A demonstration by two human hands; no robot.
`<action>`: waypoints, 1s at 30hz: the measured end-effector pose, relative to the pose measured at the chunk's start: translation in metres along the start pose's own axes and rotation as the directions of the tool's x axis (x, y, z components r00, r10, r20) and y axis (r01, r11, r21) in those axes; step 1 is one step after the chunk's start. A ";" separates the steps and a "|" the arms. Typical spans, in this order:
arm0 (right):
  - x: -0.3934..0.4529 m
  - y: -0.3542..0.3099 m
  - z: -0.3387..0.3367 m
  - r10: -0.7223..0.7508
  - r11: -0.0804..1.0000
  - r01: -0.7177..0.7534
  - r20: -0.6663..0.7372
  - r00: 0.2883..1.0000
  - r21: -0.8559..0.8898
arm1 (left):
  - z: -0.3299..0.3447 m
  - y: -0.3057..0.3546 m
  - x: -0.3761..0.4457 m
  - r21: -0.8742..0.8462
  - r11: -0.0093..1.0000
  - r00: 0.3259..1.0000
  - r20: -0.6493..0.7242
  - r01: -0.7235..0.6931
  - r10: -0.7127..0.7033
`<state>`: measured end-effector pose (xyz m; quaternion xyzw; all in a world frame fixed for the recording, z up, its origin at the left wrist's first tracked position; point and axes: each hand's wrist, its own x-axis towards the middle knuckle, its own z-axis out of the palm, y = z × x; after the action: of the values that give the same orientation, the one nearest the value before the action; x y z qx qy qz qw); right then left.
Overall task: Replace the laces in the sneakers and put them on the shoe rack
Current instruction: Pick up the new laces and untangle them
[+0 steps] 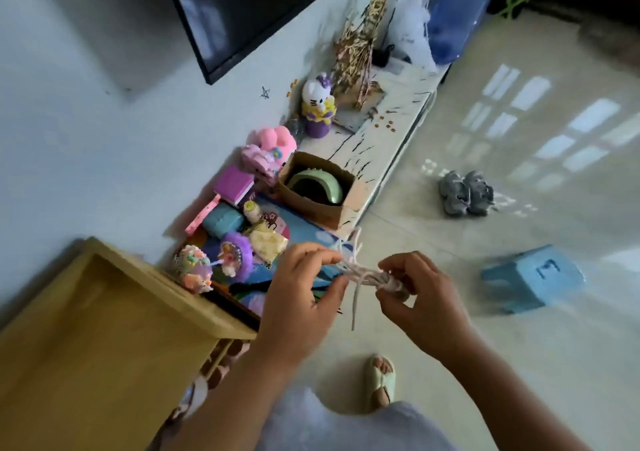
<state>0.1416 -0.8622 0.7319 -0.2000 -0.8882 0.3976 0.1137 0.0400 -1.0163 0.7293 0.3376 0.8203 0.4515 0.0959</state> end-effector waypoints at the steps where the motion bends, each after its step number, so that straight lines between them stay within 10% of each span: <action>1: -0.006 0.006 -0.010 0.035 0.999 -0.036 -0.027 0.999 -0.027 | 0.005 0.003 0.001 -0.014 1.000 1.000 0.010 0.002 -0.002; 13: -0.041 0.114 -0.127 0.296 0.942 -0.325 -0.243 0.924 -0.090 | 0.133 0.059 0.072 0.068 0.997 0.947 0.321 -0.030 0.007; 30: 0.043 0.321 -0.329 0.396 0.903 -0.429 -0.382 0.835 0.000 | 0.352 0.181 0.247 0.153 0.988 0.904 0.425 -0.018 -0.049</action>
<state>0.3072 -0.4315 0.7091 -0.4635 -0.8021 0.3290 0.1834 0.1008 -0.5539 0.7092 0.4280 0.8142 0.3015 0.2509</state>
